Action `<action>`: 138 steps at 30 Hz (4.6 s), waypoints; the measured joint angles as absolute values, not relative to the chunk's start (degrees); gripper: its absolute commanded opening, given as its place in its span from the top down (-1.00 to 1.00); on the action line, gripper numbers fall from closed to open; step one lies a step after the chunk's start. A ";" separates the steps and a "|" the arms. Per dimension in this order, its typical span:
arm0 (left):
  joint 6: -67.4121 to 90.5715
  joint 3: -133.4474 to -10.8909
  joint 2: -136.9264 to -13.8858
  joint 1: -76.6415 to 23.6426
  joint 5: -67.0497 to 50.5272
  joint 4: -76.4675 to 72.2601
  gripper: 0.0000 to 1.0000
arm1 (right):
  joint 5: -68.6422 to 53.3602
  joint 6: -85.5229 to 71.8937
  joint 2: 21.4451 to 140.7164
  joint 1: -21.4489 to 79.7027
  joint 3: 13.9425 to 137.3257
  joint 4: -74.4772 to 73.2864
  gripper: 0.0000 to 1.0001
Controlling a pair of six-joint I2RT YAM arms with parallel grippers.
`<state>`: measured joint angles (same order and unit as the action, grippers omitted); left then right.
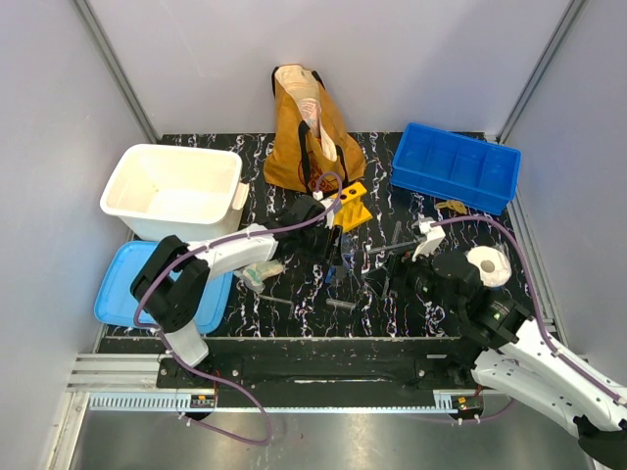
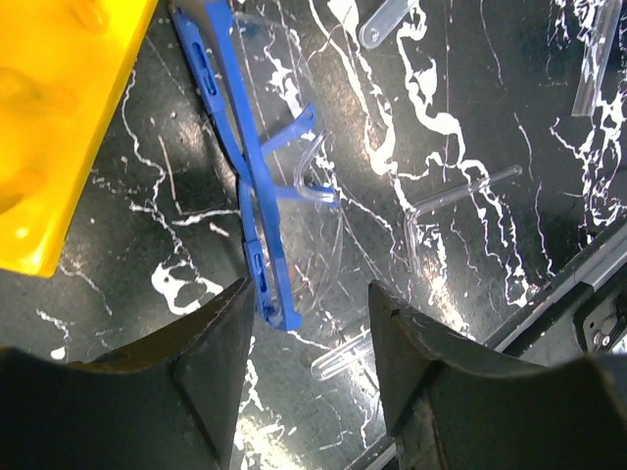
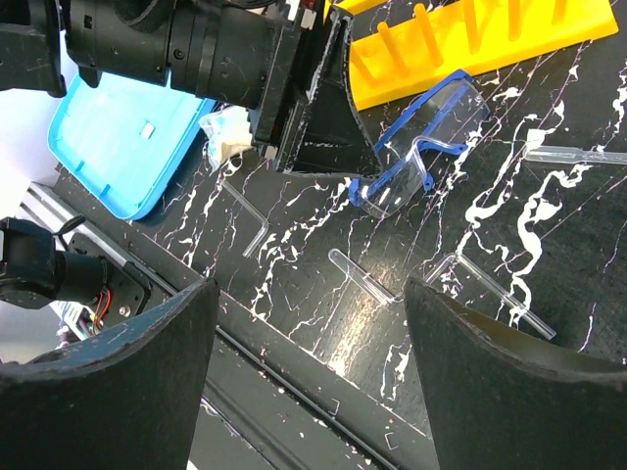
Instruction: Organize the chemistry lab equipment
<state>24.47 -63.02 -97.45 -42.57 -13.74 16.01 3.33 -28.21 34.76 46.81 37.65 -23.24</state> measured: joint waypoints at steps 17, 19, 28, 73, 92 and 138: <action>23.83 -63.02 -102.50 -42.57 -14.66 11.22 0.25 | 3.31 -28.21 31.99 46.81 36.23 -22.13 -0.64; 23.88 -63.02 -102.72 -42.57 -14.85 10.85 0.35 | 3.31 -28.16 31.79 46.81 35.99 -22.09 -0.65; 24.77 -63.02 -102.74 -42.54 -16.62 8.32 0.70 | 3.31 -27.81 32.47 46.81 35.94 -21.67 -0.68; 26.00 -81.01 -76.38 2.31 3.77 35.75 1.00 | 4.03 -26.83 31.94 46.78 35.22 -23.07 -0.99; 26.50 -82.28 -98.37 7.18 -1.69 32.51 1.00 | 6.02 -26.59 32.93 46.81 37.36 -23.38 -0.99; 9.06 -70.28 -71.92 -29.52 2.85 41.50 -0.18 | 15.70 -30.15 37.12 46.81 42.46 -33.67 -1.00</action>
